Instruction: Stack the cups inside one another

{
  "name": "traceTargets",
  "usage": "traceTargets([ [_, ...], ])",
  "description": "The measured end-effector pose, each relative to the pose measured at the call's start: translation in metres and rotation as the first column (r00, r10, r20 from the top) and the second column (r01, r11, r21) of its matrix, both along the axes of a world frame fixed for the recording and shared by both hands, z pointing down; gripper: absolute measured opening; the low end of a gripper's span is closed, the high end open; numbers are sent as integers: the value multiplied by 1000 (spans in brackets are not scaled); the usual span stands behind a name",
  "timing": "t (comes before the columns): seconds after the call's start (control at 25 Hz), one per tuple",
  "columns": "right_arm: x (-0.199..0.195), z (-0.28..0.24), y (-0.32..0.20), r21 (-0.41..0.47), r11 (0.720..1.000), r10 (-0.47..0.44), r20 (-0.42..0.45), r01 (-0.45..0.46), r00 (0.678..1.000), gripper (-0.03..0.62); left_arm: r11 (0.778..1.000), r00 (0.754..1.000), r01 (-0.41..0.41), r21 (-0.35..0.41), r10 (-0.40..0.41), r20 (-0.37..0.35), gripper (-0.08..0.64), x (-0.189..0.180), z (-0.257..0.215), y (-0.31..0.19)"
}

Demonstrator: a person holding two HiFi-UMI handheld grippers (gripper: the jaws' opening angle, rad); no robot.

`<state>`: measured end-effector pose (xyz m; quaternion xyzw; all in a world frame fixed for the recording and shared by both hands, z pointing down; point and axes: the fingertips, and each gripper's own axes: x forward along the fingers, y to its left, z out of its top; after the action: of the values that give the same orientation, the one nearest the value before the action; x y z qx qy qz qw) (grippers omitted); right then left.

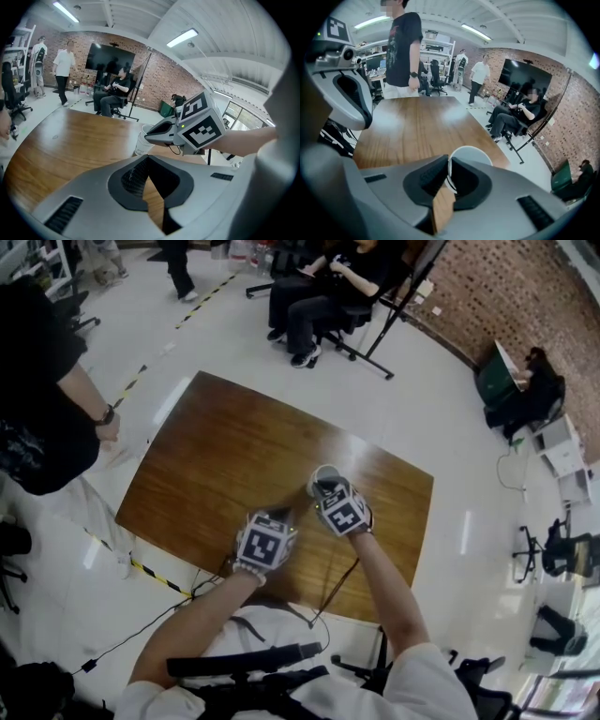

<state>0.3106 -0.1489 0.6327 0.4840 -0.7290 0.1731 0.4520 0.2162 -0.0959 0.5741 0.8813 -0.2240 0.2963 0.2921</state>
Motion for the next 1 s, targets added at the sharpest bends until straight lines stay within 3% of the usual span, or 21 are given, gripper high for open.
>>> traceTargets([
  [0.36, 1, 12, 0, -17, 1000, 12, 4, -12, 1000, 61, 1000, 1000, 18, -7, -18, 1, -2, -3, 1, 0],
  [0.48, -2, 5, 3, 13, 1000, 23, 5, -23, 1000, 75, 1000, 1000, 27, 5, -27, -2, -2, -10, 1, 1],
  [0.64, -7, -20, 2, 91, 993, 68, 76, -74, 995, 95, 999, 999, 44, 12, -44, -28, -2, -22, 2, -1],
  [0.8, -11, -69, 6, 197, 954, 165, 277, -224, 946, 81, 999, 998, 54, -10, -54, -41, -2, -38, 3, -7],
  [0.92, -18, -96, 22, 265, 902, 222, 391, -340, 893, 9, 997, 997, 61, 53, -59, -42, -2, -58, -9, -15],
  [1.0, -19, -109, 34, 301, 860, 258, 440, -412, 860, 3, 995, 997, 59, 85, -55, -48, -2, -67, -15, -17],
])
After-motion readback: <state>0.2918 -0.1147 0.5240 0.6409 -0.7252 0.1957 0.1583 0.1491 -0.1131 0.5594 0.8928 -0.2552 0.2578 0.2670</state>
